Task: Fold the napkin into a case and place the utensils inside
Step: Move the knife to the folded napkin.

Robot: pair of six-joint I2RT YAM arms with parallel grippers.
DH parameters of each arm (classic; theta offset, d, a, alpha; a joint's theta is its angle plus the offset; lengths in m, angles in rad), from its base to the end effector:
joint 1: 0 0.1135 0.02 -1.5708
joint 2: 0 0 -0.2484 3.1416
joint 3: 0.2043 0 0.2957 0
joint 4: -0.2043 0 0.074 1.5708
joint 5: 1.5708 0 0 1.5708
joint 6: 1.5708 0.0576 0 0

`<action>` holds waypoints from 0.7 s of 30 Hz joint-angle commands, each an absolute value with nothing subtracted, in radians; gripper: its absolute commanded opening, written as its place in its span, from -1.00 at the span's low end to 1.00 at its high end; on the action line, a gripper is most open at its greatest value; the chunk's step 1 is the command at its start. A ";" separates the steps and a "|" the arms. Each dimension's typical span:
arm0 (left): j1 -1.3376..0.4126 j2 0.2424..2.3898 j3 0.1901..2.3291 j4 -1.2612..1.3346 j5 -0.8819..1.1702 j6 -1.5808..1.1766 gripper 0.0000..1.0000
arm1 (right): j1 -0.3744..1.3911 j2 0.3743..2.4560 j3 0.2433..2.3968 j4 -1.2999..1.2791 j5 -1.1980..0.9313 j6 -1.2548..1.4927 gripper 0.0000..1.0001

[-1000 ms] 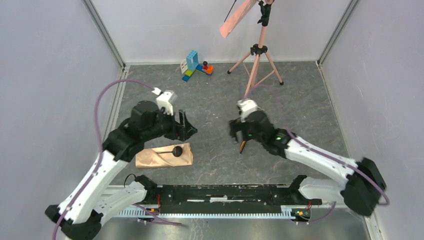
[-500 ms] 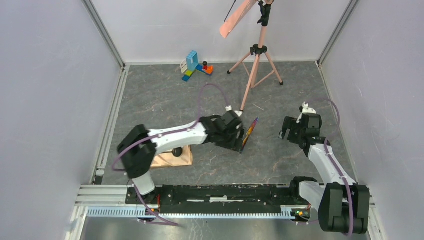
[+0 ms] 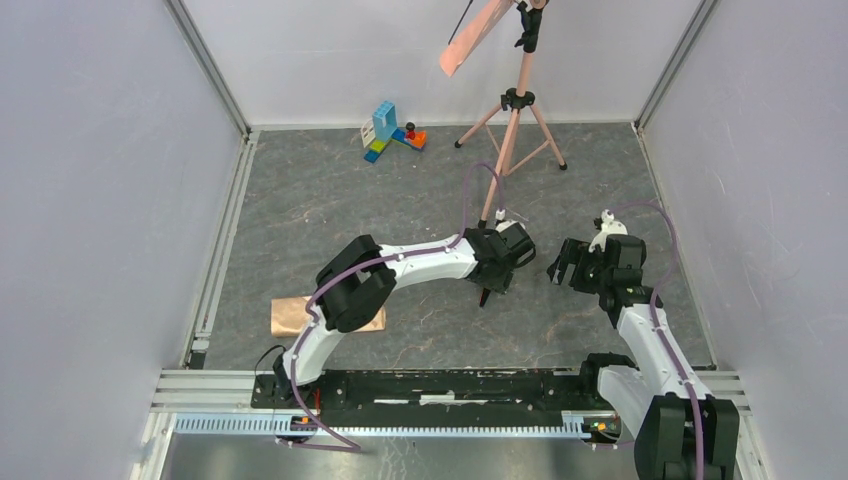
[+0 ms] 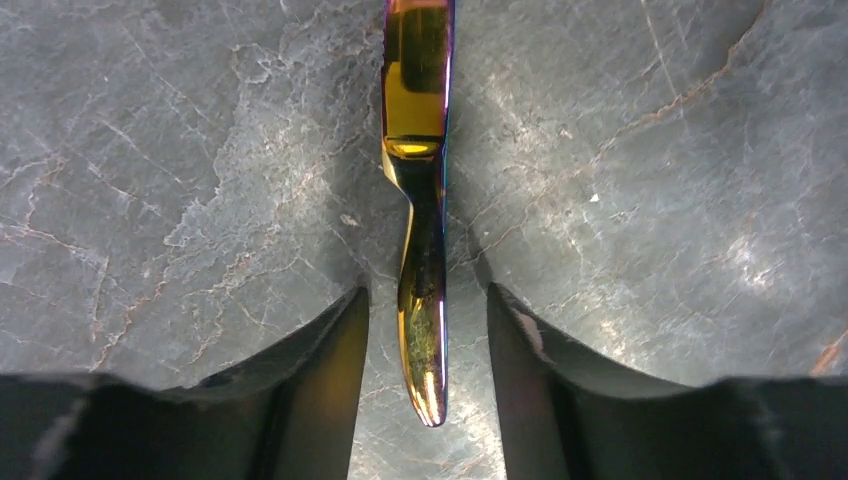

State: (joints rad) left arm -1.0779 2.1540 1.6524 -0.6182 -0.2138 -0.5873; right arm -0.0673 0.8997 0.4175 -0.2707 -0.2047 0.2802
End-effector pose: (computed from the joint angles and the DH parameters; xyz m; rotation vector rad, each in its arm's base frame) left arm 0.2456 -0.4315 0.1170 0.5849 2.6071 -0.2604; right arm 0.2453 -0.0048 0.1378 0.3003 2.3099 0.3448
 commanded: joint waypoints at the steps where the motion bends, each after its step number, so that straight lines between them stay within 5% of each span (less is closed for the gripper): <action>1: -1.096 2.204 1.703 -0.645 -0.259 -0.512 0.00 | -0.068 0.893 0.404 -0.232 -0.230 0.278 0.80; 7: -1.101 2.170 1.582 -0.646 -0.242 -0.408 -0.56 | -0.068 0.897 0.408 -0.230 -0.273 0.249 0.78; 14: -1.104 1.895 1.218 -0.634 -0.207 -0.208 -0.94 | -0.067 0.900 0.388 -0.194 -0.359 0.242 0.76; 21: -1.105 1.717 1.058 -0.668 -0.032 -0.003 -0.95 | 0.164 0.973 0.410 -0.110 -0.380 0.198 0.78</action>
